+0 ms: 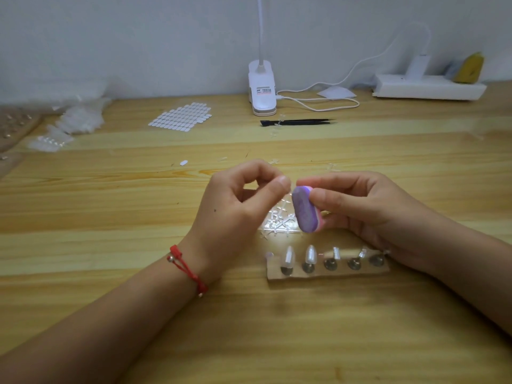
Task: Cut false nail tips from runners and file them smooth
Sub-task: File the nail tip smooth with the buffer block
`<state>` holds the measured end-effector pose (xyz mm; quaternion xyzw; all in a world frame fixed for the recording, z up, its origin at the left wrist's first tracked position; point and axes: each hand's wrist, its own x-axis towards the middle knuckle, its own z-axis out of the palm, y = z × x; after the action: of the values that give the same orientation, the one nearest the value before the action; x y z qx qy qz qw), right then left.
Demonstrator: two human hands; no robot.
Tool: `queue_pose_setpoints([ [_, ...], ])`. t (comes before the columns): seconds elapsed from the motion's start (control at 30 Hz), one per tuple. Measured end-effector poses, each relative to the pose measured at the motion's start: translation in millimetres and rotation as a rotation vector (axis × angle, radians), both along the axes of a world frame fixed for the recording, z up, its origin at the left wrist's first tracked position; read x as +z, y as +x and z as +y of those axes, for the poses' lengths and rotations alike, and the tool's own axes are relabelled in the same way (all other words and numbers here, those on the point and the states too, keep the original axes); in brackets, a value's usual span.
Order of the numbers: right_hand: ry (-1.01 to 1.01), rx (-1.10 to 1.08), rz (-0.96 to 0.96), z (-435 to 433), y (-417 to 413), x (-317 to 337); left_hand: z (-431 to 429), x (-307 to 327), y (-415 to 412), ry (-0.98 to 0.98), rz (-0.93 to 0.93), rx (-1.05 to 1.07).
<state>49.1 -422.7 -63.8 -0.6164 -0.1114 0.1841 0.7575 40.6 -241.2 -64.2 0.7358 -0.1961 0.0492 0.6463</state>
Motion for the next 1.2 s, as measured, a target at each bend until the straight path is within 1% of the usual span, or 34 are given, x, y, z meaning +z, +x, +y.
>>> queue_pose_setpoints([
  [0.13, 0.042, -0.045, -0.001, -1.5, 1.3, -0.6, -3.3, -0.3, -2.5, 0.099, -0.025, -0.049],
  [0.23, 0.022, -0.015, 0.015, -0.3, 0.4, -0.3, 0.0, -0.1, -0.1, 0.020, -0.008, 0.005],
  [0.37, 0.055, -0.059, 0.006, -0.2, 0.8, -0.1, -3.0, 1.4, -1.4, 0.083, 0.003, -0.052],
  [0.47, 0.039, -0.044, 0.018, 0.4, 0.3, 0.3, -1.7, 1.0, 0.4, 0.011, 0.034, -0.006],
  [0.6, 0.042, -0.060, 0.012, -0.2, 0.5, 0.4, -3.8, 2.1, -1.1, 0.061, 0.031, -0.060],
  [0.7, 0.023, -0.039, 0.018, 1.1, 0.2, 1.4, -1.6, 0.2, 2.0, -0.005, 0.039, 0.017],
  [0.73, 0.017, -0.038, 0.018, 1.1, 0.1, 1.3, -1.2, 0.5, 2.2, -0.014, 0.040, 0.020],
  [0.83, 0.032, -0.060, 0.016, 1.0, 0.2, 1.4, -4.0, 1.6, -1.3, 0.043, 0.014, -0.043],
  [0.97, 0.023, -0.046, 0.021, 1.3, 0.2, 1.2, -1.6, 0.3, 2.6, -0.027, 0.037, 0.020],
  [1.1, 0.079, -0.090, 0.022, 1.3, 1.2, 0.2, -5.2, 0.1, -1.9, 0.091, 0.001, -0.067],
  [1.13, 0.097, -0.104, 0.027, 1.0, 1.5, 0.0, -5.5, 0.2, -2.4, 0.088, -0.004, -0.061],
  [1.2, 0.118, -0.119, 0.036, 0.5, 2.1, -0.3, -4.2, 0.4, -0.4, 0.019, -0.007, -0.017],
])
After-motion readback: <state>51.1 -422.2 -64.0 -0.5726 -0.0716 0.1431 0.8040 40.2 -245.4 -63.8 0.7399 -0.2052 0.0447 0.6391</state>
